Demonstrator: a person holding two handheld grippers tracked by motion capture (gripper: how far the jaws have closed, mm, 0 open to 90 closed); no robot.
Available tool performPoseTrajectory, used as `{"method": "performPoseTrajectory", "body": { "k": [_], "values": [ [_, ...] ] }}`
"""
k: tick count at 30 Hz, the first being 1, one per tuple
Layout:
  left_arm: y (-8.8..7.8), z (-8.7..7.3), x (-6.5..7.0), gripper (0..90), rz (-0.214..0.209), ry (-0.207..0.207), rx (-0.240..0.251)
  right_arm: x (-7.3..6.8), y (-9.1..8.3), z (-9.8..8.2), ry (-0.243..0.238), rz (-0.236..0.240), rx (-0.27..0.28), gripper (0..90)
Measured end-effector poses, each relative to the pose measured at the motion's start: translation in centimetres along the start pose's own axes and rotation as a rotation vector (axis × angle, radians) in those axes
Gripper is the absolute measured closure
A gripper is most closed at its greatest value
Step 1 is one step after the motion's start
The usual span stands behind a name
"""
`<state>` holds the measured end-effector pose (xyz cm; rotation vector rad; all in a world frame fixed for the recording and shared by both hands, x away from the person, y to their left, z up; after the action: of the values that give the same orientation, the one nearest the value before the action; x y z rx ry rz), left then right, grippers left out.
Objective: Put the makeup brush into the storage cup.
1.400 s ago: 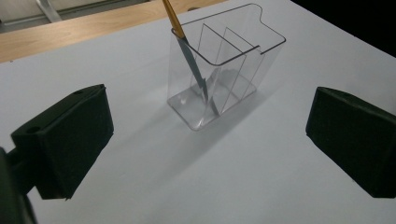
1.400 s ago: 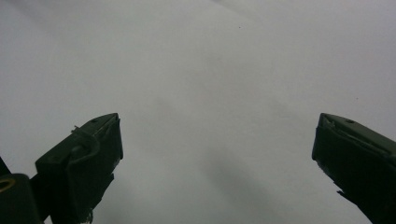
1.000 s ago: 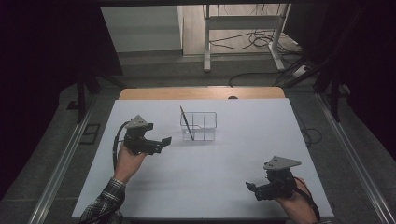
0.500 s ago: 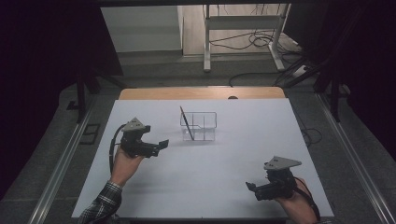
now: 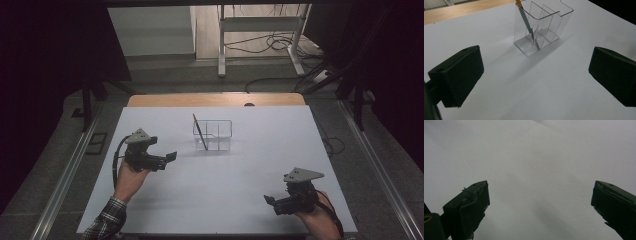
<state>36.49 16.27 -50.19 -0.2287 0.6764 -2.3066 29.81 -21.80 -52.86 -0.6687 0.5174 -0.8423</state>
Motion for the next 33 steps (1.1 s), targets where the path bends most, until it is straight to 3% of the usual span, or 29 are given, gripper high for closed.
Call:
{"method": "performPoseTrajectory", "body": {
  "k": [14,27,33],
  "values": [
    [-0.7,-0.1,0.8,0.3,0.002,0.010,0.006,0.3,-0.4,-0.2,0.016,0.001,0.010,2.0],
    [-1.5,-0.8,1.6,0.4,0.043,0.022,0.001,0.3,-0.6,-0.4,0.018,0.001,0.011,2.1],
    [-1.7,-1.1,2.0,0.4,0.042,0.024,-0.002,0.3,-0.7,-0.5,0.013,0.007,0.010,2.1]
  ]
}}
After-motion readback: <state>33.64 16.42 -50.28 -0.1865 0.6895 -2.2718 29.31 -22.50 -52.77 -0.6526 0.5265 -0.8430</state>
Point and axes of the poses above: each handheld gripper's, and its own axes: y roughly forward along the jaws, z roughly out of its top, x roughly to its right, the point moved 8 cm from there along y, roughly forward along the jaws, and after that the axes turned 14 degrees about y, right-handed, at the moved point
